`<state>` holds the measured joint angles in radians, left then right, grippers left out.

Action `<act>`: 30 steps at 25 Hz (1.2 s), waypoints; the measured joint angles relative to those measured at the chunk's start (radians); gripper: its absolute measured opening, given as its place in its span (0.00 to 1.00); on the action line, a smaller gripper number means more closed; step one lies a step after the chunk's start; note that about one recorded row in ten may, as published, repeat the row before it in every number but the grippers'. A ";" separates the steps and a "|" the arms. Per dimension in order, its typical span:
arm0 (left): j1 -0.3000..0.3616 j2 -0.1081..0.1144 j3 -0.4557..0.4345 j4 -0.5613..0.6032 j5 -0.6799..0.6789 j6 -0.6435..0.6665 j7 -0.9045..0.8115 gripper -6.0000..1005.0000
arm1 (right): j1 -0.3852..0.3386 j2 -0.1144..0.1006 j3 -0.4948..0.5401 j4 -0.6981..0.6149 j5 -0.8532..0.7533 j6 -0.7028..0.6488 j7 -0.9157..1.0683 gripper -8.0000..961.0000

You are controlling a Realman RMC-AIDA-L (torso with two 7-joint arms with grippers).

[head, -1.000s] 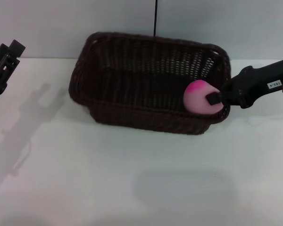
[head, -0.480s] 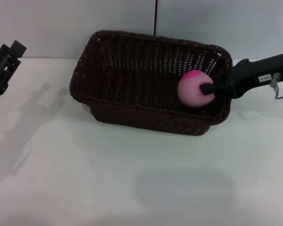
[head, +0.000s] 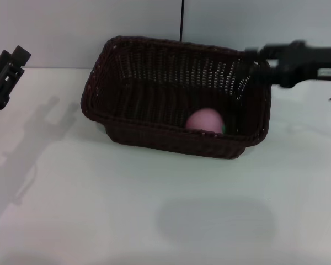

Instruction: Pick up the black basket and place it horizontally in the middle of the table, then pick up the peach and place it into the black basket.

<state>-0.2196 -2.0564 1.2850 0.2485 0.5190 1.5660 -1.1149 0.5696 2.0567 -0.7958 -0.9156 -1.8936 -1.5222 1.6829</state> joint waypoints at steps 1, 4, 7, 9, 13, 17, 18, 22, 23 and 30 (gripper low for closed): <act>0.000 0.001 -0.002 0.000 -0.001 0.000 0.000 0.71 | -0.024 0.000 0.009 0.002 0.055 -0.002 -0.030 0.54; -0.001 0.003 -0.016 0.000 -0.002 -0.001 0.003 0.71 | -0.120 0.006 0.057 0.029 0.269 -0.013 -0.170 0.65; 0.002 0.001 -0.082 0.000 -0.003 -0.001 0.014 0.71 | -0.233 0.014 0.167 0.250 0.628 -0.042 -0.485 0.69; 0.003 0.001 -0.093 0.000 -0.003 -0.001 0.017 0.71 | -0.246 0.013 0.191 0.309 0.687 -0.048 -0.553 0.71; 0.006 -0.001 -0.153 0.000 -0.004 0.003 0.039 0.71 | -0.271 0.015 0.311 0.496 0.829 -0.058 -0.744 0.76; 0.009 -0.003 -0.207 -0.001 -0.004 0.005 0.071 0.71 | -0.275 0.016 0.386 0.598 0.891 -0.059 -0.826 0.77; 0.009 -0.006 -0.229 -0.006 -0.004 0.006 0.081 0.71 | -0.275 0.016 0.422 0.644 0.921 -0.059 -0.870 0.77; 0.003 -0.011 -0.284 -0.029 -0.005 0.010 0.096 0.71 | -0.273 0.018 0.475 0.680 0.939 -0.057 -0.909 0.77; -0.006 -0.011 -0.325 -0.055 -0.006 0.021 0.102 0.71 | -0.273 0.018 0.483 0.683 0.939 -0.055 -0.910 0.77; -0.014 -0.012 -0.357 -0.067 -0.006 0.029 0.103 0.71 | -0.262 0.018 0.497 0.708 0.941 -0.040 -0.911 0.77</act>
<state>-0.2333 -2.0679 0.9278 0.1817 0.5132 1.5953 -1.0115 0.3073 2.0750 -0.2992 -0.2072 -0.9522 -1.5627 0.7717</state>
